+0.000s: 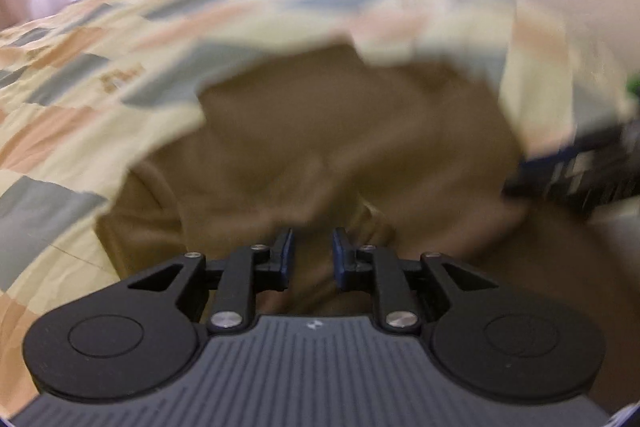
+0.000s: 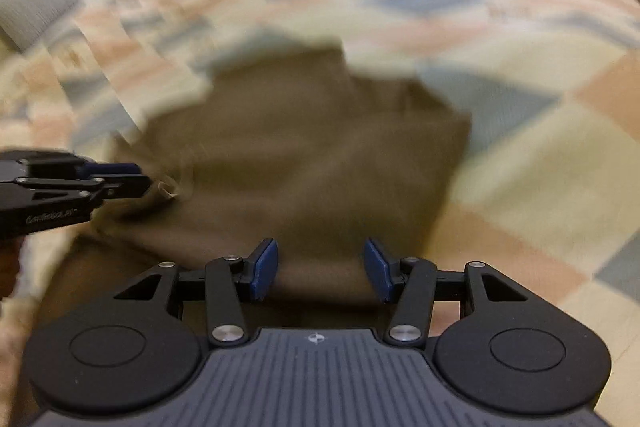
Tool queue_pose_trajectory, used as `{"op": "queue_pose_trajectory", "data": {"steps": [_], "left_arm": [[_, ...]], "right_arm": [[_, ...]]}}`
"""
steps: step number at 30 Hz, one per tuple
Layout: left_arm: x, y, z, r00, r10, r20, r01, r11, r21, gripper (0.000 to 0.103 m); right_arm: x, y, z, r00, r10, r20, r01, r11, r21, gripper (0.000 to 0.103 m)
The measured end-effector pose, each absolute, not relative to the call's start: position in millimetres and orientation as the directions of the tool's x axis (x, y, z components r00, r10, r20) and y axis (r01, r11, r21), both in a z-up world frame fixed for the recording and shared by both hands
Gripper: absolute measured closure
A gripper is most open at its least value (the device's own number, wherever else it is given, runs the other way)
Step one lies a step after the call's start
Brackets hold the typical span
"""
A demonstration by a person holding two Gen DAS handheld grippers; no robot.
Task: Fold clothes
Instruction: 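Pinch the opposite side edge with the left gripper and fold it inward, then grasp the hem with both grippers and fold it up toward the collar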
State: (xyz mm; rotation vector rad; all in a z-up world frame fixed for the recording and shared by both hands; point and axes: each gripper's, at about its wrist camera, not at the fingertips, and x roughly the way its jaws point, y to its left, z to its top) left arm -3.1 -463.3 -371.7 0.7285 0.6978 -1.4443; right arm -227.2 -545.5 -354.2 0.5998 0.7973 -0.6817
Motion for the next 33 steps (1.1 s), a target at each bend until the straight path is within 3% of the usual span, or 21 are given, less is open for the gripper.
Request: {"op": "queue_pose_trajectory", "data": {"steps": [4,6,8,16,25,29,33], "left_arm": [[9.2,-449.3,-355.7,-0.020,-0.664,-0.747,0.997,0.044,-0.065,0.087],[11.1,-447.6,-363.2,-0.009,-0.635,-0.773,0.998,0.042,-0.046,0.085],[11.5,-447.9,-378.5,0.020,-0.582,-0.813,0.999,0.033,0.002,0.085],[30.2,-416.5,-336.1,0.010,-0.647,-0.763,0.999,0.046,-0.025,0.086],[7.4,-311.1,-335.3,-0.006,-0.492,-0.871,1.000,0.006,-0.010,0.086],[-12.9,-250.9,-338.0,0.002,-0.395,-0.919,0.995,-0.092,0.041,0.086],[-38.2,-190.5,-342.3,0.063,-0.364,-0.929,0.917,-0.347,0.197,0.086]], "right_arm": [[-232.1,-542.4,-341.5,0.544,-0.338,-0.768,0.722,0.655,0.223,0.053],[-236.0,-540.4,-338.8,0.557,-0.342,-0.757,0.716,0.659,0.229,0.054],[-234.1,-543.0,-352.7,0.504,-0.316,-0.804,0.733,0.649,0.204,0.054],[-248.4,-535.8,-336.1,0.531,-0.336,-0.778,0.714,0.671,0.198,0.054],[-300.0,-484.2,-326.8,0.461,-0.274,-0.844,0.703,0.693,0.159,0.054],[-325.8,-440.1,-324.1,0.405,-0.228,-0.885,0.636,0.765,0.095,0.054],[-350.7,-387.1,-328.2,0.299,-0.224,-0.928,0.458,0.887,-0.067,0.054]]}}
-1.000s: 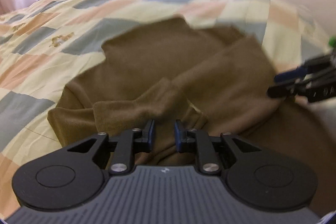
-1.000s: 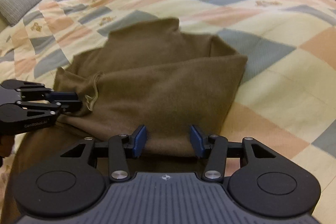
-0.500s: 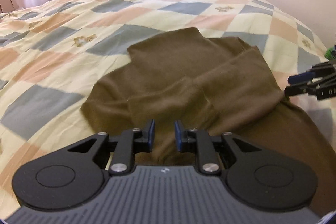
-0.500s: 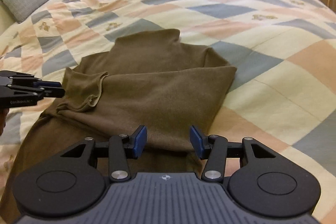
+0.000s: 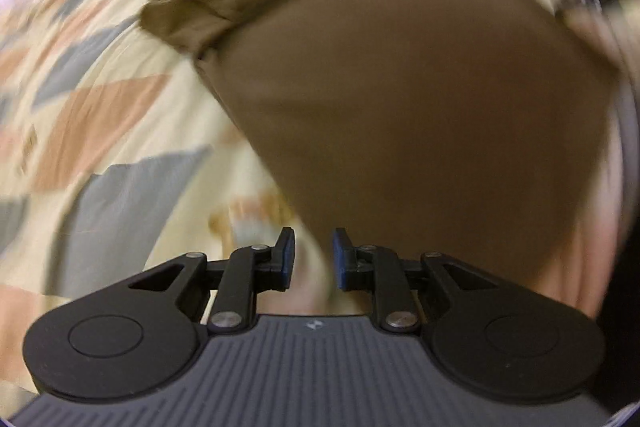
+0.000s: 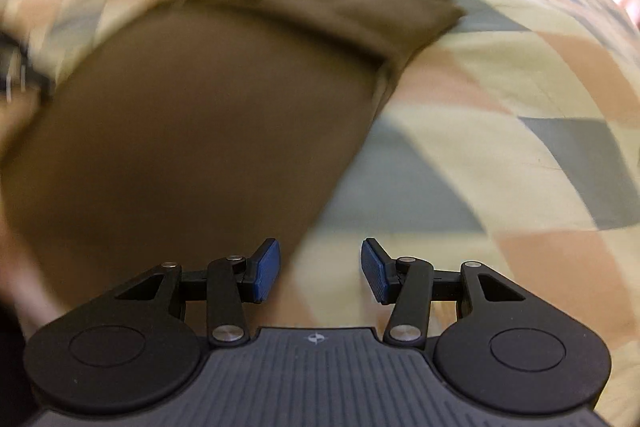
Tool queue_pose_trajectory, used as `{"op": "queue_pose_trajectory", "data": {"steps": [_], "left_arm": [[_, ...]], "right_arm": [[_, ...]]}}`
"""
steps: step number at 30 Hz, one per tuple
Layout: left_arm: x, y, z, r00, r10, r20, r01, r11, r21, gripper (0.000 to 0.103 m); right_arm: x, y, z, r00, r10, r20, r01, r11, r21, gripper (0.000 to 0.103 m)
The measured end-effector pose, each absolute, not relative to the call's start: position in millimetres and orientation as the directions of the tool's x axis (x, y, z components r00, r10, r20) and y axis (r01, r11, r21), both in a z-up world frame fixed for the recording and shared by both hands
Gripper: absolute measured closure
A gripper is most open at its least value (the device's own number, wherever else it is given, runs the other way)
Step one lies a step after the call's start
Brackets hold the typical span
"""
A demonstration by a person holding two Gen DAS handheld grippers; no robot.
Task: Fold clothes
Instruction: 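Grasp the hem with both grippers and fold it up toward the collar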
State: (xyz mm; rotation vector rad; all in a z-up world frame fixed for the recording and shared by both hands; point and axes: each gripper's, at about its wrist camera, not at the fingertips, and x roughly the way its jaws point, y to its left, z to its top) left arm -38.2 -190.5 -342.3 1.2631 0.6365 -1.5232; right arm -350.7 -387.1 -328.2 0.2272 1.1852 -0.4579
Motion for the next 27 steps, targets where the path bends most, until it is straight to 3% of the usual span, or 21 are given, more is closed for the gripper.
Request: {"op": "queue_pose_trajectory", "data": {"steps": [4,7,10,14,17,18,19,20,21,22,25,27], "left_arm": [[-59.1,-132.3,-361.7,0.127,-0.447,-0.885,0.652,-0.635,0.415,0.082],[-65.8,-94.0,-382.6,0.102,-0.572,-0.814,0.356,-0.743,0.566,0.077],[-62.5,-65.5,-400.6,-0.004,-0.688,-0.726,0.089,-0.723,0.685,0.071],[-54.9,-57.3,-417.1,-0.099,-0.771,-0.629,-0.071,-0.625,0.778,0.064],[-53.9,-62.7,-423.0,-0.154,-0.789,-0.595,-0.125,-0.582,0.804,0.061],[-54.2,-65.5,-422.2,-0.163,-0.777,-0.608,-0.131,-0.594,0.794,0.067],[-53.8,-68.8,-419.2,-0.171,-0.757,-0.631,-0.130,-0.617,0.776,0.086],[-52.7,-72.3,-414.9,-0.176,-0.733,-0.657,-0.122,-0.646,0.754,0.094],[-52.0,-74.9,-409.5,-0.178,-0.712,-0.679,-0.108,-0.672,0.733,0.098],[-50.4,-78.4,-403.0,-0.183,-0.697,-0.694,-0.087,-0.691,0.717,0.098],[-49.5,-97.6,-378.3,-0.155,-0.621,-0.769,0.065,-0.783,0.619,0.098],[-52.3,-120.1,-360.1,-0.128,-0.505,-0.854,0.258,-0.848,0.463,0.098]], "right_arm": [[-373.9,-323.9,-343.6,0.244,-0.286,-0.927,0.074,0.958,-0.276,0.055],[-392.4,-281.7,-356.0,0.325,-0.354,-0.877,-0.216,0.875,-0.433,0.054],[-407.5,-256.0,-368.6,0.461,-0.394,-0.795,-0.398,0.709,-0.582,0.047],[-421.4,-242.3,-380.7,0.602,-0.331,-0.727,-0.520,0.529,-0.671,0.047],[-420.9,-241.1,-384.8,0.665,-0.261,-0.699,-0.564,0.438,-0.700,0.047],[-417.8,-242.3,-385.2,0.669,-0.244,-0.702,-0.575,0.428,-0.697,0.051],[-414.3,-243.7,-383.9,0.660,-0.231,-0.715,-0.589,0.432,-0.683,0.058],[-409.9,-245.4,-379.8,0.629,-0.212,-0.748,-0.611,0.459,-0.645,0.067],[-405.5,-247.1,-375.8,0.597,-0.192,-0.779,-0.632,0.485,-0.604,0.088],[-401.3,-249.2,-370.7,0.561,-0.169,-0.810,-0.650,0.516,-0.558,0.098],[-382.0,-268.9,-343.7,0.441,-0.082,-0.894,-0.598,0.716,-0.361,0.097],[-362.1,-293.7,-322.6,0.365,0.013,-0.931,-0.463,0.870,-0.169,0.097]]}}
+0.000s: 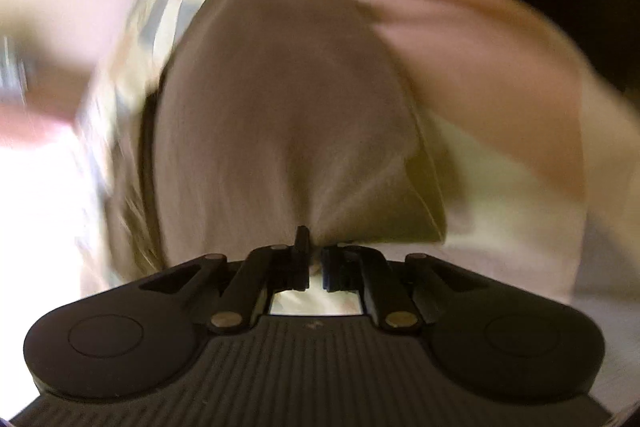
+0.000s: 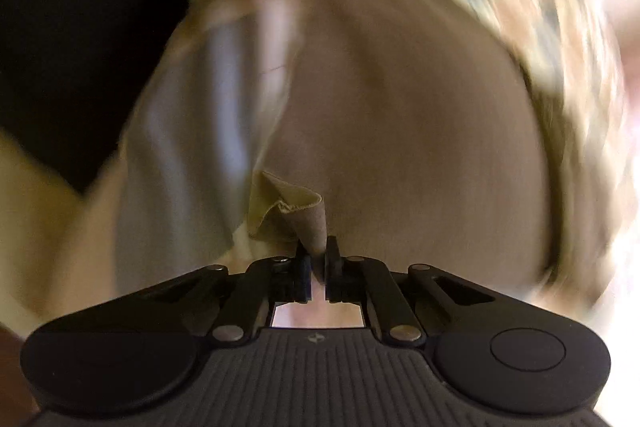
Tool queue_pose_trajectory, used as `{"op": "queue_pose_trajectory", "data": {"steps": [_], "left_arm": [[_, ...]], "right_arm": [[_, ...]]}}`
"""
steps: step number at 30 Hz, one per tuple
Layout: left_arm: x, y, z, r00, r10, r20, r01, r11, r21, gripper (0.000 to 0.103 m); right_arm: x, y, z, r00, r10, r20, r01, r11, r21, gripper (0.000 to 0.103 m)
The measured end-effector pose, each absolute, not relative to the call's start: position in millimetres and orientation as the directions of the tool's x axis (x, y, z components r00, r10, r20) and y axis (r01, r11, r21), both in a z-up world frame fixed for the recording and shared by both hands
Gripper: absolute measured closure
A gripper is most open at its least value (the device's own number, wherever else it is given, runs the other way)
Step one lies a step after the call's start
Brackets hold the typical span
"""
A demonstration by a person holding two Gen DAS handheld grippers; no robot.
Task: Fold clothes
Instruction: 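Grasp the hem with both grippers and fold it up toward the collar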
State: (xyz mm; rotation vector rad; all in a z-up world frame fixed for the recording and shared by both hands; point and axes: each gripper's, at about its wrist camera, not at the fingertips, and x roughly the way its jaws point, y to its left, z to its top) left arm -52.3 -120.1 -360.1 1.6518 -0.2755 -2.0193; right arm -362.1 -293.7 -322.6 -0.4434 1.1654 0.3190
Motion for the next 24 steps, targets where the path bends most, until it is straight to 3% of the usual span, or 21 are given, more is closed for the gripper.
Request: {"op": "queue_pose_trajectory", "data": {"steps": [2,4,7,10,14,17,18,19,21,24], "left_arm": [[-39.2,-162.4,-343.6,-0.147,-0.362,-0.920,0.563,-0.796,0.223,0.098],[-16.3,-200.7,-338.7,-0.237,-0.240,-0.942,0.777,-0.629,-0.035,0.099],[20.5,-231.8,-350.7,-0.359,-0.197,-0.912,0.897,-0.343,-0.279,0.100],[50.7,-237.0,-363.7,-0.422,-0.238,-0.875,0.907,-0.110,-0.407,0.101],[69.8,-230.1,-363.3,-0.476,-0.278,-0.834,0.859,0.056,-0.508,0.100],[67.9,-224.4,-354.2,-0.448,-0.319,-0.835,0.872,0.050,-0.487,0.091],[69.9,-222.2,-349.8,-0.423,-0.345,-0.838,0.883,0.053,-0.467,0.080],[70.1,-221.7,-344.0,-0.391,-0.374,-0.841,0.896,0.053,-0.441,0.071],[69.2,-222.2,-333.6,-0.323,-0.426,-0.845,0.923,0.057,-0.381,0.066],[63.6,-231.8,-325.7,-0.272,-0.472,-0.839,0.947,0.024,-0.321,0.066]], "right_arm": [[-341.8,-339.4,-306.4,0.339,0.154,-0.928,-0.208,0.974,0.085,0.099],[-330.6,-388.0,-298.1,0.372,0.284,-0.884,0.061,0.943,0.328,0.100],[-333.9,-438.0,-303.6,0.482,0.238,-0.843,0.331,0.841,0.427,0.099],[-341.0,-458.9,-323.8,0.488,0.186,-0.852,0.477,0.761,0.440,0.099],[-357.0,-468.3,-341.1,0.510,0.192,-0.839,0.562,0.664,0.494,0.099],[-366.1,-470.0,-342.6,0.528,0.168,-0.833,0.575,0.651,0.496,0.082],[-368.6,-467.6,-342.7,0.533,0.154,-0.832,0.578,0.652,0.491,0.067],[-371.1,-465.3,-342.8,0.538,0.140,-0.831,0.581,0.653,0.486,0.060],[-368.4,-459.8,-341.9,0.526,0.108,-0.843,0.581,0.678,0.450,0.058],[-367.0,-454.1,-340.2,0.502,0.071,-0.862,0.570,0.723,0.391,0.058]]}}
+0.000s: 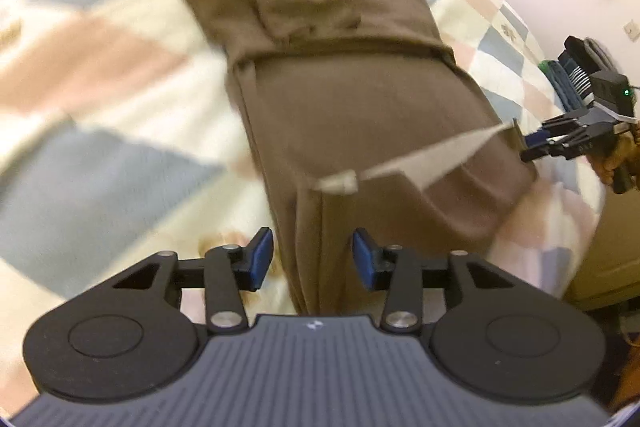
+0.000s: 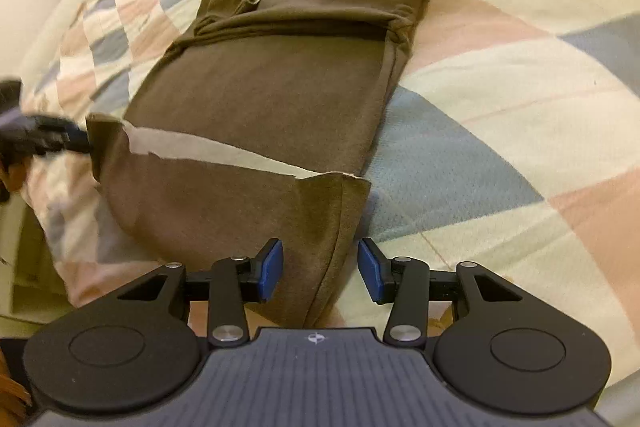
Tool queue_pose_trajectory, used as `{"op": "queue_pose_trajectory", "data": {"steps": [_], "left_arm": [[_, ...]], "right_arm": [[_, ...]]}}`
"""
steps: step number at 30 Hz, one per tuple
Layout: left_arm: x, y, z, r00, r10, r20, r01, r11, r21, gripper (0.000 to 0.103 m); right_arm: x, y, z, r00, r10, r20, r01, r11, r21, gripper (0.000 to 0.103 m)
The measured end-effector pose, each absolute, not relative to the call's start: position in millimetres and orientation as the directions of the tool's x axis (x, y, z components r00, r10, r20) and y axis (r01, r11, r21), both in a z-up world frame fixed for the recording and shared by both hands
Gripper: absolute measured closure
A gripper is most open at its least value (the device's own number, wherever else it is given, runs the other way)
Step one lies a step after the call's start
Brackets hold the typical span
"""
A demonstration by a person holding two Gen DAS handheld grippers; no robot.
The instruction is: Fold clothes
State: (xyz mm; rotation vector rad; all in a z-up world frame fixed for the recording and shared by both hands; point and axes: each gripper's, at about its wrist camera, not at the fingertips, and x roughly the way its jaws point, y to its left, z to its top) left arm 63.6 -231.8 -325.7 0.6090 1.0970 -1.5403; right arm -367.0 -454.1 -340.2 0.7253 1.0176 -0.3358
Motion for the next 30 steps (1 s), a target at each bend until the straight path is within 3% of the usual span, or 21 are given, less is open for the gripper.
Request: {"op": "queue_pose_trajectory", "data": {"steps": [2,3,5,7,16,26,28,30], "left_arm": [[55.1,-236.5,-328.6,-0.288,-0.451,-0.845,0.952,-0.043,-0.302,0.078],[53.1,-237.5,-329.6,-0.287,-0.436,-0.853,0.956,-0.071,-0.285,0.100],[52.2,-238.1,-333.5,-0.286,-0.428,-0.857,0.958,-0.092,-0.273,0.102],[59.8,-237.0,-334.8,-0.289,-0.440,-0.850,0.954,-0.058,-0.294,0.102],[87.2,-247.5,-347.0,-0.224,-0.470,-0.854,0.949,0.095,-0.301,0.102],[87.8,-243.2,-301.3,-0.230,-0.652,-0.722,0.934,0.061,-0.353,0.102],[86.0,-252.2,-305.6,-0.236,-0.653,-0.720,0.931,0.060,-0.359,0.101],[85.0,-266.7,-325.6,-0.241,-0.616,-0.750,0.930,0.075,-0.361,0.100]], "right_arm": [[-363.1,-450.8,-337.5,0.496,0.032,-0.868,0.557,0.755,0.346,0.058],[-360.7,-448.9,-335.9,0.496,0.013,-0.868,0.551,0.768,0.326,0.058],[-358.7,-444.2,-329.0,0.511,-0.016,-0.859,0.532,0.791,0.302,0.061],[-358.2,-439.7,-321.0,0.528,-0.030,-0.849,0.501,0.818,0.282,0.100],[-394.2,-477.3,-327.6,0.598,-0.088,-0.797,0.657,0.623,0.424,0.101],[-406.9,-474.8,-306.5,0.709,-0.130,-0.693,0.610,0.605,0.511,0.101],[-408.3,-479.5,-303.8,0.768,-0.098,-0.633,0.568,0.562,0.602,0.101],[-397.4,-480.8,-309.2,0.768,-0.075,-0.635,0.561,0.557,0.612,0.100]]}}
